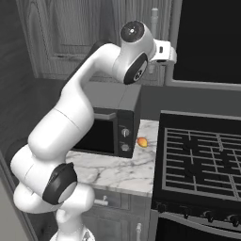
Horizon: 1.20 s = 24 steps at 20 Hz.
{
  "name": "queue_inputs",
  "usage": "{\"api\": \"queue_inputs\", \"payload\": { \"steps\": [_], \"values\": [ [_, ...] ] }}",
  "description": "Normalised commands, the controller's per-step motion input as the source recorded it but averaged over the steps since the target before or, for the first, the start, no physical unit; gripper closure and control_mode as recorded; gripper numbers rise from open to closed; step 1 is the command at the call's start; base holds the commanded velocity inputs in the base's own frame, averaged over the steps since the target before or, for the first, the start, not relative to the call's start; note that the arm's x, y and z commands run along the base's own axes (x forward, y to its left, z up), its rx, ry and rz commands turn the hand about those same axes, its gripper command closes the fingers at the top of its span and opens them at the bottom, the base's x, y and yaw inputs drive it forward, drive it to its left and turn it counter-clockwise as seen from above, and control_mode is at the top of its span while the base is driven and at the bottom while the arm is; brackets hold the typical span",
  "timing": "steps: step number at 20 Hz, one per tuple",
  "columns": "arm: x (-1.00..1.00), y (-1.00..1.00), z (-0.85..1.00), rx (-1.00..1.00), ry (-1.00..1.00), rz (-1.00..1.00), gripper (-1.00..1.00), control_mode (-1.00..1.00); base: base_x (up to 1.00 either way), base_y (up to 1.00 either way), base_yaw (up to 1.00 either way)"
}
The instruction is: Pick the spray and bar soap from the cabinet and place them on the counter.
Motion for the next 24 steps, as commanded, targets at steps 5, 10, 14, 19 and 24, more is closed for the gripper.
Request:
{"api": "queue_inputs", "payload": {
  "steps": [5,10,14,19,24],
  "values": [
    [0.19,0.00,0.01,-0.01,0.01,0.01,1.00,-1.00,0.00,0.00,0.00],
    [0.08,0.00,0.00,0.00,0.02,0.00,1.00,-1.00,0.00,0.00,0.00],
    [0.00,0.00,0.00,0.00,0.04,-0.02,1.00,-1.00,0.00,0.00,0.00],
    [-0.08,0.05,0.09,0.00,0.01,-0.06,1.00,-1.00,0.00,0.00,0.00],
    [-0.26,0.09,0.09,0.00,0.00,-0.06,1.00,-1.00,0.00,0.00,0.00]
  ]
}}
